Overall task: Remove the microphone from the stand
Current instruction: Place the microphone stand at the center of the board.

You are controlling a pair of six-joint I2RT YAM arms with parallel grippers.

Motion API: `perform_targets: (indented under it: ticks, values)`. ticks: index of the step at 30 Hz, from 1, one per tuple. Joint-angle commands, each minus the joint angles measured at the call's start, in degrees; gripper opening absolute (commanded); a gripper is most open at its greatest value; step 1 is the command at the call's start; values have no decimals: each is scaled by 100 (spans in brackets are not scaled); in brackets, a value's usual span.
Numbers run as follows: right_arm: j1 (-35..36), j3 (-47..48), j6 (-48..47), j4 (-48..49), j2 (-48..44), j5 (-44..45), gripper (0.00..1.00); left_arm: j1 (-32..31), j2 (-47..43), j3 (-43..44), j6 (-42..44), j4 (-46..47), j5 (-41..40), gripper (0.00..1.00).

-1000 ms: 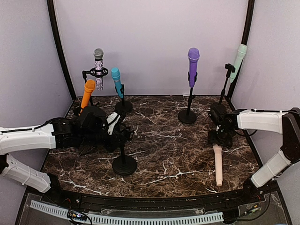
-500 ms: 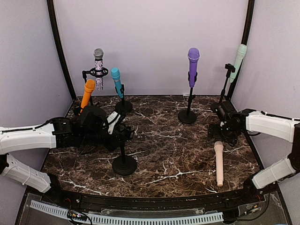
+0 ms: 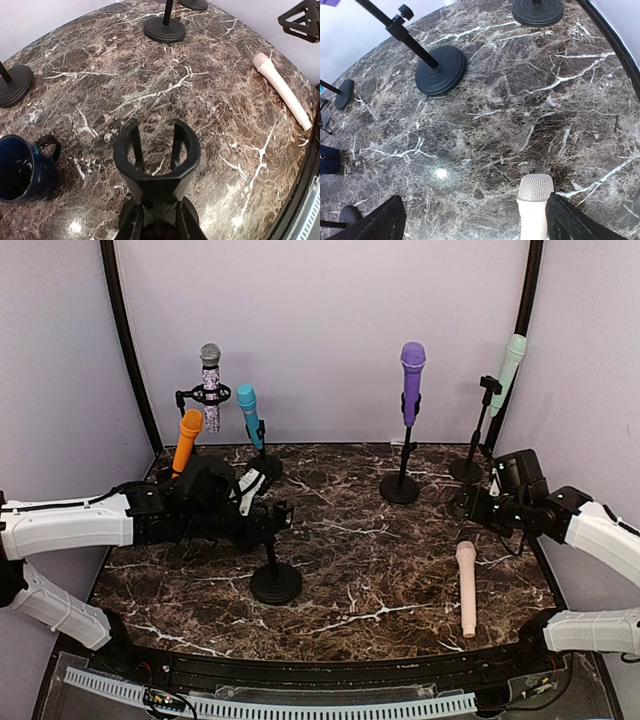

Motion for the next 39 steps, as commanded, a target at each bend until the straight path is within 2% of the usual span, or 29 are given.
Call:
perform_targets:
  ticks: [1, 9, 17, 23, 28, 30, 31, 32, 35, 39]
  values:
    - [-17, -197, -52, 349, -362, -361, 99, 205, 186, 546, 226, 905, 151, 0]
    - [-15, -492, 3, 481, -983, -669, 98, 569, 935, 1208, 895, 1410, 185, 0]
    - [-6, -676, 46, 646, -1229, -984, 98, 867, 1617, 1661, 1393, 1618, 87, 0]
    - [-6, -857, 175, 993, -1358, -1298, 98, 974, 1923, 1693, 1494, 2011, -206, 0]
    - [1, -866, 139, 920, -1352, -1317, 98, 1092, 2101, 1674, 1377, 2107, -225, 1]
    - [3, -903, 131, 942, -1354, -1352, 98, 1122, 2147, 1683, 1343, 2046, -139, 11]
    - [3, -936, 136, 979, -1351, -1378, 98, 1125, 2158, 1684, 1308, 1989, -117, 21]
    - [9, -978, 153, 1037, -1364, -1409, 98, 1130, 2160, 1676, 1296, 1964, -69, 25]
    - [28, -1090, 183, 1230, -1377, -1476, 98, 1140, 2098, 1620, 1247, 1938, 56, 47]
    - [62, -1125, 163, 1415, -1382, -1490, 98, 1145, 1929, 1611, 1231, 1844, 301, 69]
